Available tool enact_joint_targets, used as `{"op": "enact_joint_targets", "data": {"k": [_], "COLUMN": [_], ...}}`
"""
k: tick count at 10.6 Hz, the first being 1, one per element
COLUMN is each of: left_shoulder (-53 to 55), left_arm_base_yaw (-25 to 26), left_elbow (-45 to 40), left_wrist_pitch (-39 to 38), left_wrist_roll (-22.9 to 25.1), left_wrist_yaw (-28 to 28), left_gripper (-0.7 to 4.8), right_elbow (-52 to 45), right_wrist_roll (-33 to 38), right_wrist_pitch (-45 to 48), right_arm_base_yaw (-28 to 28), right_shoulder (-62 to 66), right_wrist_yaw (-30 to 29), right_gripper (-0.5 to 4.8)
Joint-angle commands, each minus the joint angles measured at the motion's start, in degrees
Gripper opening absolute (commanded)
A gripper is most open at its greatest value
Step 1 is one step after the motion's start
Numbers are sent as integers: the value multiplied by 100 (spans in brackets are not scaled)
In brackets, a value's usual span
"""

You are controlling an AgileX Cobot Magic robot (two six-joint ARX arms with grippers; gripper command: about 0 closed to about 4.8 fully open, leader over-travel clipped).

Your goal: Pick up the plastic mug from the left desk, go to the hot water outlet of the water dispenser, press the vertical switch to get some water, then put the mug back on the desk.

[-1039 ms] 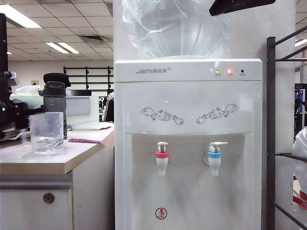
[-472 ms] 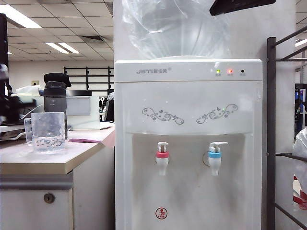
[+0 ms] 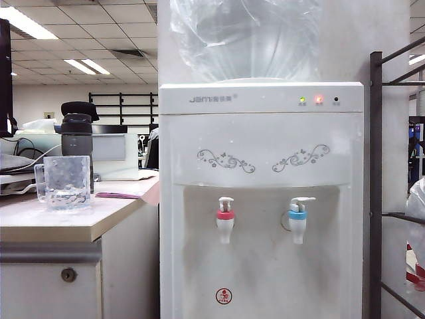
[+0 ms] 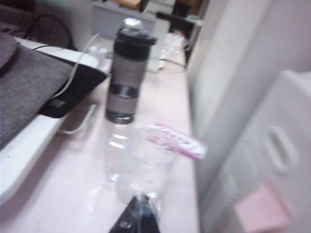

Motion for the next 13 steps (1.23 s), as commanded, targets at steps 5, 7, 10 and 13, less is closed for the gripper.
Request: {"op": "enact_joint_targets", "data": {"k": [5, 7, 10, 13], "left_shoulder": [-4905, -4865, -4863, -4865], "left_arm_base_yaw": [-509, -509, -514, -514], "left_elbow": [-2168, -2164, -2164, -2164], "left_wrist_pitch": [-2542, -2468, -2496, -2599], "left_wrist_roll": [-177, -144, -192, -164], "left_wrist_yaw": [-922, -949, -940, -946], "left_gripper": [-6, -6, -3, 0], "right_elbow": [-3654, -3652, -3652, -3652], "right_wrist_roll": [597, 424, 240, 748], "right_wrist_pitch": [1220, 1294, 1755, 1513], "right_arm_base_yaw": [22, -37, -474, -2907], "right_shoulder": [-2734, -2739, -2739, -2739], "right_wrist_yaw": [1126, 1449, 1799, 442], "right_gripper": [-1, -2, -2, -1]}}
